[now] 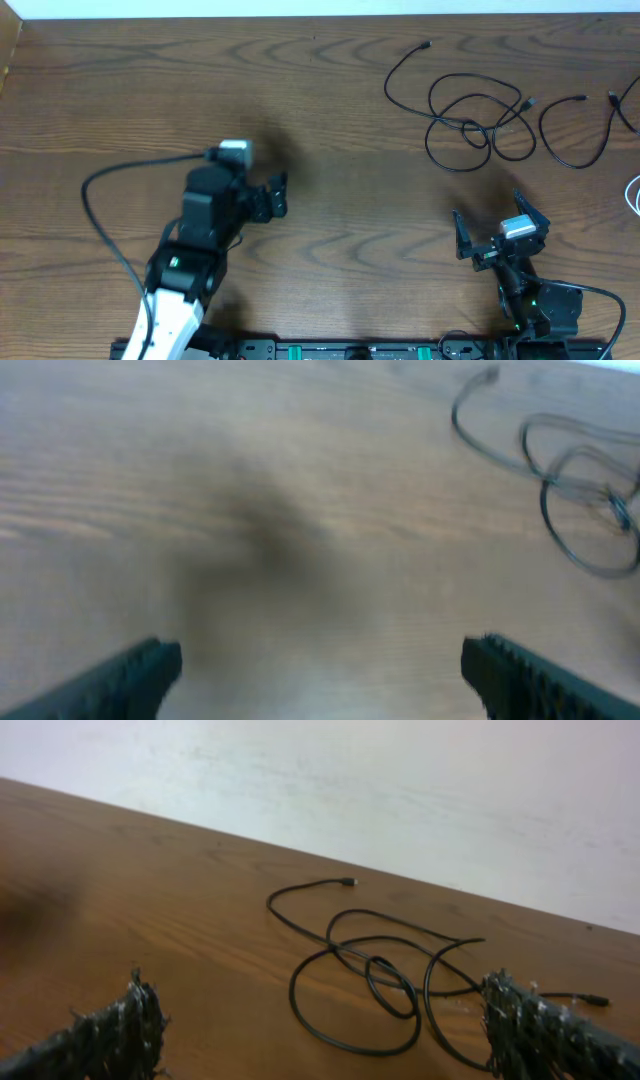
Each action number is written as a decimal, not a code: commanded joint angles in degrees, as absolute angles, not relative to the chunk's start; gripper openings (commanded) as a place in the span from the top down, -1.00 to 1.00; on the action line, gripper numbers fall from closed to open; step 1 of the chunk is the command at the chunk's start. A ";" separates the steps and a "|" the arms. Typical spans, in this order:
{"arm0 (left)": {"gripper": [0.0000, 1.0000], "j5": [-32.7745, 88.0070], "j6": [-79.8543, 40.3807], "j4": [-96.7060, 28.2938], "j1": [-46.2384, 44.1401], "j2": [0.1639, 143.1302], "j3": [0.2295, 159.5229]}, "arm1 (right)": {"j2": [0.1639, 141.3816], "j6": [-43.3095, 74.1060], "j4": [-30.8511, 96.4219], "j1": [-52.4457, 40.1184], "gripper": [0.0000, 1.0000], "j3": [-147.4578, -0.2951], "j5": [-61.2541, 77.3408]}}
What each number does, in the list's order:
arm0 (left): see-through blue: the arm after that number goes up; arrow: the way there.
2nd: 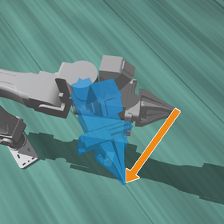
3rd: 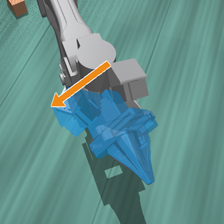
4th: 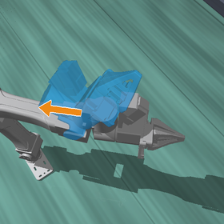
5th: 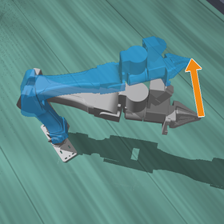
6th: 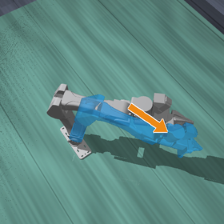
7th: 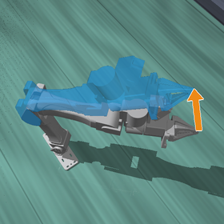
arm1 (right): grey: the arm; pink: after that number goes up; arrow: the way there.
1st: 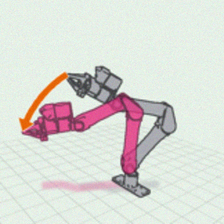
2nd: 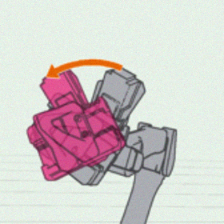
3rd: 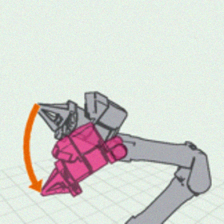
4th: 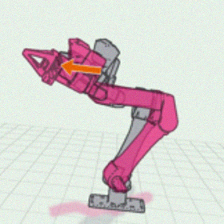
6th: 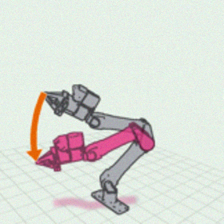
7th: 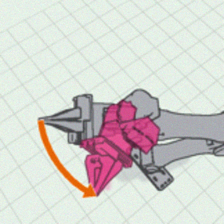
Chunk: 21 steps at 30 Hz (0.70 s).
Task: Untangle cables
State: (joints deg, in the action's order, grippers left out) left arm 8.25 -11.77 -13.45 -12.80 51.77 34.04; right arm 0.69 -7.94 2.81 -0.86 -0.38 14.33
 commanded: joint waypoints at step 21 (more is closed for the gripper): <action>-0.93 14.37 -11.09 -8.43 -0.40 8.38 5.26 | 0.27 -7.33 3.20 -0.47 -0.98 -0.32 13.69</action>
